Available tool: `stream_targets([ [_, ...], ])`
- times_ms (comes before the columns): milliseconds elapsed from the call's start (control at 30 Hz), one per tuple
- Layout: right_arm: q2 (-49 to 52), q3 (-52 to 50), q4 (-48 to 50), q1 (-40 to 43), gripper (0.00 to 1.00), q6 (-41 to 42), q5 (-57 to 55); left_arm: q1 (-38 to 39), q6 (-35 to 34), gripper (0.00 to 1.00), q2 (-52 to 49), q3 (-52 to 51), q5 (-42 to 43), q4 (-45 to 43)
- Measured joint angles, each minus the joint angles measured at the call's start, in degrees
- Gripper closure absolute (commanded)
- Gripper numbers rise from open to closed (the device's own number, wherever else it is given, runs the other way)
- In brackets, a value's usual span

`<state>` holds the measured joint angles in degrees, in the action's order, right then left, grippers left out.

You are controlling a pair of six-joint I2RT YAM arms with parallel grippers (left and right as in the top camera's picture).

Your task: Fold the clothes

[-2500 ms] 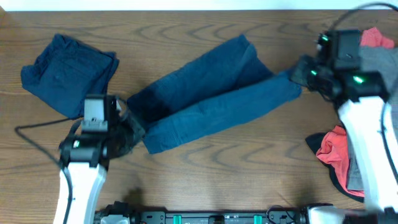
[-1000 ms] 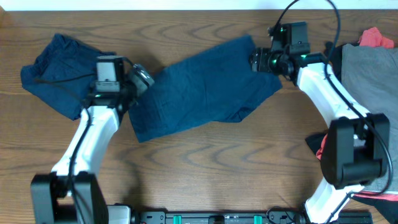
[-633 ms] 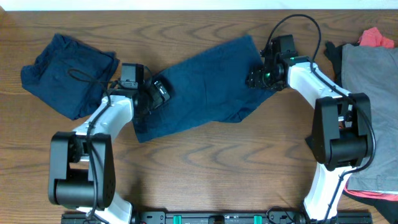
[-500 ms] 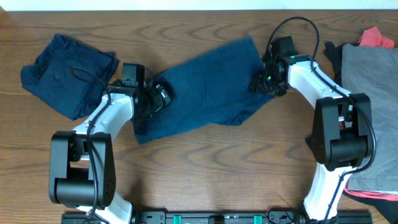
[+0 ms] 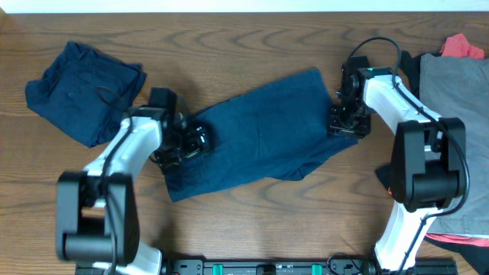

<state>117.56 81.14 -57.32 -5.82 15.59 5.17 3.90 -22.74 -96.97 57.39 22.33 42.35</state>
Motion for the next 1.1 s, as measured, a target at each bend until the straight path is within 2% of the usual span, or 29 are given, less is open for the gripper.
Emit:
stream_targets([
  [67,-1.99,-0.35,-0.31,-0.02,0.45,-0.94,-0.7,-1.55,1.51,0.02,3.85,-0.04,-0.11,0.24],
  [100,-4.02,-0.48,-0.33,-0.02,0.33,-1.73,-0.83,-2.6,2.16,0.02,6.43,-0.04,-0.15,0.61],
  [133,-5.97,-0.5,-0.28,-0.02,0.1,-2.25,-0.81,-3.5,2.8,0.02,8.76,-0.04,-0.2,1.05],
  [167,-8.39,-0.52,-0.22,-0.02,0.01,-3.13,-0.55,-4.57,3.37,0.02,11.23,-0.04,-0.2,1.66],
  [300,-17.29,-0.5,0.39,-0.09,0.01,-5.05,2.36,-7.43,4.72,0.02,17.18,-0.04,-0.26,3.91],
  [467,-22.6,-0.48,0.31,-0.15,0.01,-6.93,6.64,-7.93,4.5,0.02,16.48,-0.24,-3.5,5.46],
  [733,-21.73,-0.48,-1.86,-3.26,0.01,-7.54,8.39,-8.46,0.0,0.02,5.55,-3.08,-10.19,5.03],
  [900,-21.55,-0.48,-1.79,-4.09,0.01,-7.58,8.57,-8.37,2.36,0.02,-2.32,-3.1,-5.18,0.04],
  [933,-21.55,-0.48,-1.75,-4.11,0.01,-7.58,8.59,-8.31,2.86,0.05,-2.47,-2.93,-3.82,-0.68],
  [1000,-21.51,-0.48,-1.68,-4.11,0.01,-7.58,8.57,-7.93,3.52,0.27,-2.8,-2.58,-1.95,-1.64],
  [1067,-21.51,-0.48,-1.62,-4.11,0.01,-7.58,8.59,-7.41,4.09,0.58,-3.72,-2.19,-0.37,-2.08],
  [1100,-21.49,-0.48,-1.55,-4.11,0.01,-7.58,8.59,-7.15,4.66,0.8,-4.04,-2.19,0.31,-2.43],
])
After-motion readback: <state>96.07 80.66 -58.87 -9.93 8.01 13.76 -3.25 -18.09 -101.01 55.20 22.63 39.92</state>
